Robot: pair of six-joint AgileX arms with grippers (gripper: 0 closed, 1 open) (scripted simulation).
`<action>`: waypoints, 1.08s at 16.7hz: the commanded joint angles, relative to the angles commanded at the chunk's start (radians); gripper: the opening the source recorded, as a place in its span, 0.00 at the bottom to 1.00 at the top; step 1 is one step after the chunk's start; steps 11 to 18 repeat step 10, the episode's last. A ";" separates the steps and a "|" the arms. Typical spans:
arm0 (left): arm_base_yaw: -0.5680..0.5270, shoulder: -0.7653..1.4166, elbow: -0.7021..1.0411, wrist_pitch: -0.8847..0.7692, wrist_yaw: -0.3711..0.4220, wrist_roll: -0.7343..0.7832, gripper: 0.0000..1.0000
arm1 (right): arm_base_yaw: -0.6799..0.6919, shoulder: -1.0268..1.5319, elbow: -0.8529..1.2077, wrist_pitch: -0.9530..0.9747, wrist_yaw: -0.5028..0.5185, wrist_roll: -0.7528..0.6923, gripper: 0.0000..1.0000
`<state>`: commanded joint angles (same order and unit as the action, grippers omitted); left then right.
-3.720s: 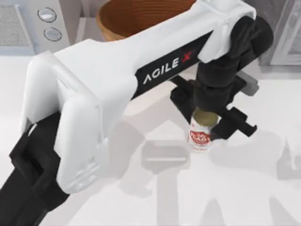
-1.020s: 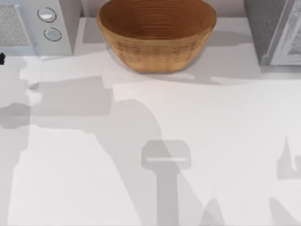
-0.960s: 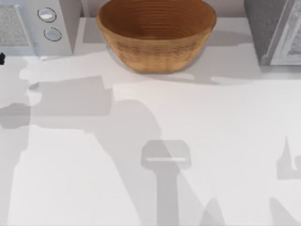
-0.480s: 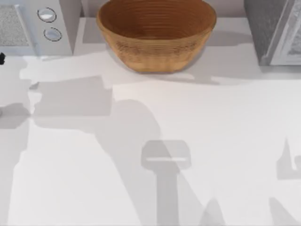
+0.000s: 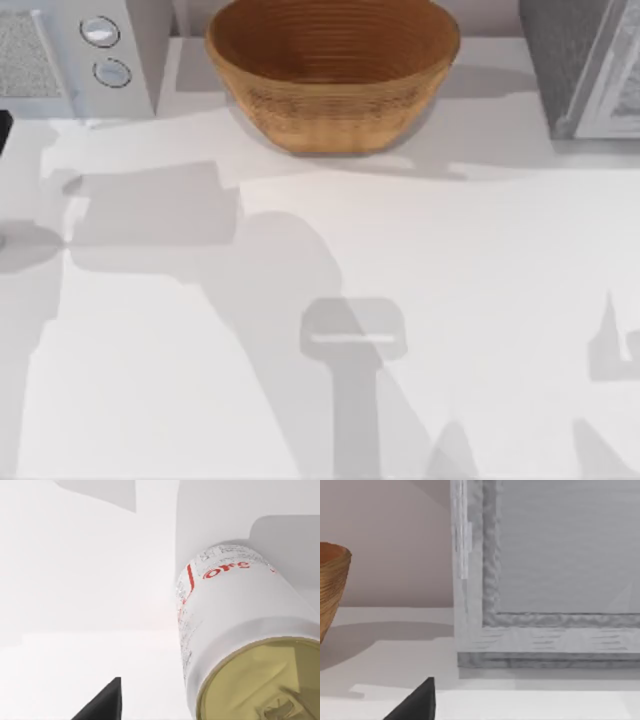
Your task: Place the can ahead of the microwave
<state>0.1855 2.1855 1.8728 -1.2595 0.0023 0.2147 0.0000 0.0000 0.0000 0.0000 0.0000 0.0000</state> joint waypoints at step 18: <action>-0.002 0.001 0.158 -0.157 0.000 -0.001 1.00 | 0.000 0.000 0.000 0.000 0.000 0.000 1.00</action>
